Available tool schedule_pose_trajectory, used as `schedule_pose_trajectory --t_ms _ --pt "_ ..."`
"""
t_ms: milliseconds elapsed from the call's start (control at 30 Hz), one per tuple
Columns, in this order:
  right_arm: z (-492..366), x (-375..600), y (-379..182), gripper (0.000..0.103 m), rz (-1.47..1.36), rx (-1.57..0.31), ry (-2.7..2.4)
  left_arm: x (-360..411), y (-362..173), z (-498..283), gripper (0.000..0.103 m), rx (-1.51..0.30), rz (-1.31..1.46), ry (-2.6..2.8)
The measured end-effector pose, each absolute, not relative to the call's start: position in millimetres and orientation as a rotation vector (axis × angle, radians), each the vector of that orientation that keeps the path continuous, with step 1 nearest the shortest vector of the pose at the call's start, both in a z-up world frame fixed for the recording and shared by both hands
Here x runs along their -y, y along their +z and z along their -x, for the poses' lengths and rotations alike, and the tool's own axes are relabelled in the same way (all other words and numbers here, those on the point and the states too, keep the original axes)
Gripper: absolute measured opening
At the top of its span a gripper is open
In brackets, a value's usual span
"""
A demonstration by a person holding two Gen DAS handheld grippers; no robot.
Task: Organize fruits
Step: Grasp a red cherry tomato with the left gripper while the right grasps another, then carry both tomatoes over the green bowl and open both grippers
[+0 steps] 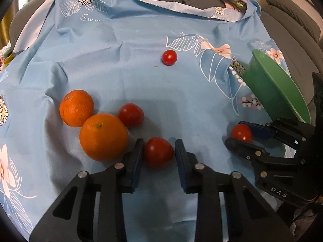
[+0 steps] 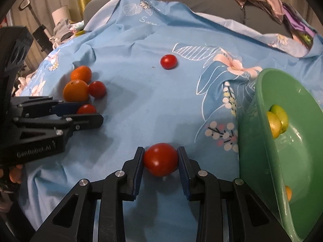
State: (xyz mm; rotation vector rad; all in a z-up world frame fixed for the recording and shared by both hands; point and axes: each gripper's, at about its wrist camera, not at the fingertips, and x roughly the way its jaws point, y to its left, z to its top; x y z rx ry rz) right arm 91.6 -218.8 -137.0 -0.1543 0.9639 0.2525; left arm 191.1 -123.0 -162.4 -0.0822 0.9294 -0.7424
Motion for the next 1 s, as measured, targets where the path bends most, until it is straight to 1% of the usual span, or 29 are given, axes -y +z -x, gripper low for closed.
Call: schedule_pose_trajectory --t_ms 400,767,1000 --pt "-75.8 220.1 -120.5 0.033 0.096 -0.912 0.277 111.2 -149.5 -173.7 0.027 -0.903 0.093 -0.757" --pt "-48.1 219.0 -89.0 0.033 0.056 -0.829 0.321 100.1 -114.4 -144.4 0.027 -0.840 0.108 -0.775" --pt "-31.3 225.0 -66.1 0.033 0.037 -0.758 0.327 108.0 -89.9 -130.4 0.027 -0.791 0.079 -0.800"
